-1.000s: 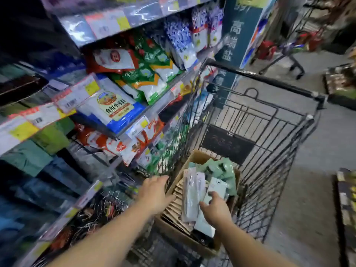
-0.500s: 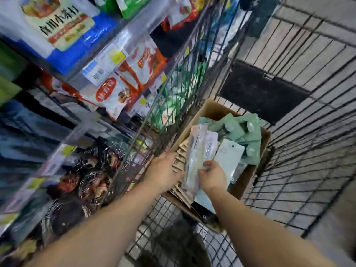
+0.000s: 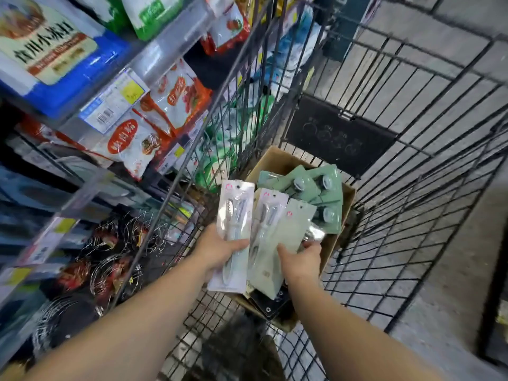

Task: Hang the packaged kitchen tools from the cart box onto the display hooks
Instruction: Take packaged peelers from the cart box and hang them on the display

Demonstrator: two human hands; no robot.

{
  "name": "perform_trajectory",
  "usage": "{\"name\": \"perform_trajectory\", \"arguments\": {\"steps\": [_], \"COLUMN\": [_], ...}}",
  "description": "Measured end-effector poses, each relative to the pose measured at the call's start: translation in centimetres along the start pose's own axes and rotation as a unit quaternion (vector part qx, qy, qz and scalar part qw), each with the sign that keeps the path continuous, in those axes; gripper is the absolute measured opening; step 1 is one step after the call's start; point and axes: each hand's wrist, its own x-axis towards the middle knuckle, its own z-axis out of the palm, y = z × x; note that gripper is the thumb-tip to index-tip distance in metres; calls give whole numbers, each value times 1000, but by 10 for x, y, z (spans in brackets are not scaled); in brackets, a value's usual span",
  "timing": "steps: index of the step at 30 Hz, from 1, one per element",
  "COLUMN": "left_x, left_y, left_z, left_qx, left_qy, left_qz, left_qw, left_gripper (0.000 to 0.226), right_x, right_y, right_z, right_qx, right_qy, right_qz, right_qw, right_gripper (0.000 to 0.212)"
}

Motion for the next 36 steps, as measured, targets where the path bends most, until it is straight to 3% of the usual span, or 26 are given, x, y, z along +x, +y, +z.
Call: {"name": "perform_trajectory", "arguments": {"steps": [3, 6, 9, 12, 17, 21, 24, 28, 32, 36], "left_x": [-1, -8, -23, -42, -85, -124, -155, -196, -256, -313], "left_y": [-6, -8, -2, 14, 38, 39, 28, -2, -54, -151], "left_z": [-10, -13, -10, -5, -12, -39, -65, -107, -154, -211], "left_qx": [21, 37, 44, 46, -40, -124, -164, -224, -283, -325], "left_qy": [-1, 6, 15, 27, 69, 93, 106, 125, 150, 219], "left_qz": [-9, -13, -4, 16, 61, 93, 103, 118, 140, 168], "left_qw": [1000, 999, 999, 998, 995, 984, 975, 959, 937, 905], "left_gripper": [56, 55, 48, 59, 54, 34, 32, 60, 34, 84], "right_x": [5, 1, -13, -36, -84, -118, -147, -198, -274, -373], "right_y": [3, 0, -10, -31, -69, -89, -97, -94, -77, -28], "right_z": [6, 1, -14, -25, -30, -26, -17, -1, 20, 46], "right_qx": [-11, 20, 37, 34, 72, 108, 104, 131, 83, -5], "right_qy": [-38, -32, -45, -84, -209, -314, -362, -452, -557, -617], "right_qz": [25, 17, -24, -95, -160, -137, -156, -135, -102, -136], "right_qw": [999, 999, 998, 991, 962, 933, 913, 872, 820, 775], "right_gripper": [39, 27, 30, 19, 14, 9, 18, 29, 57, 30]}}
